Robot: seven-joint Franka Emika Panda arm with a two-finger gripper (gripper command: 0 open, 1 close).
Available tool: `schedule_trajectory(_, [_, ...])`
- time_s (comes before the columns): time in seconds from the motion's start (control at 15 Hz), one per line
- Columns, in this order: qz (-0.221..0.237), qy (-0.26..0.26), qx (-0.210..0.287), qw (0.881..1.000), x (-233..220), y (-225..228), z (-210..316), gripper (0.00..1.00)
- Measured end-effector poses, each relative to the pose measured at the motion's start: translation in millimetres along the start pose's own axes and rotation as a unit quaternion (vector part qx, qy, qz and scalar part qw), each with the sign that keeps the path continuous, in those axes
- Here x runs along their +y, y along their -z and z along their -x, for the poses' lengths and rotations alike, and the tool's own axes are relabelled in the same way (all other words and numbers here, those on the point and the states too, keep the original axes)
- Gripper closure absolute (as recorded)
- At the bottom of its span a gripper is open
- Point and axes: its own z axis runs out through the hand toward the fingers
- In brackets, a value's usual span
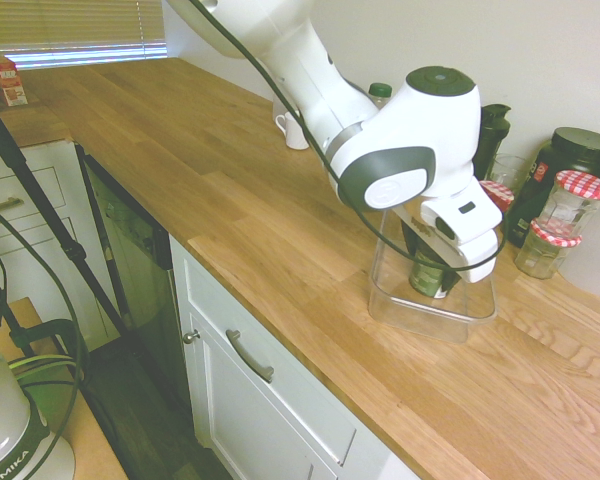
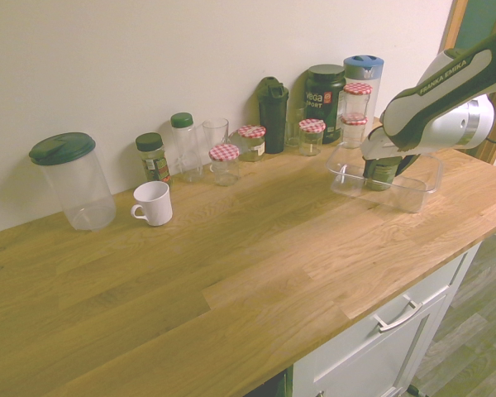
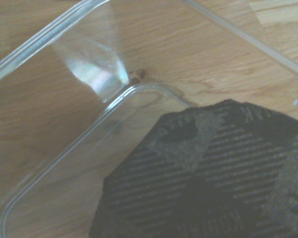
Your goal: Put the cereal into the container
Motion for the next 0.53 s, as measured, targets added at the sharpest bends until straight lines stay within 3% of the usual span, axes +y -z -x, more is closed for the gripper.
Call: schedule_trajectory(0.53, [0.017, -0.031, -0.067, 0.997, 2, 75, 5, 0.00])
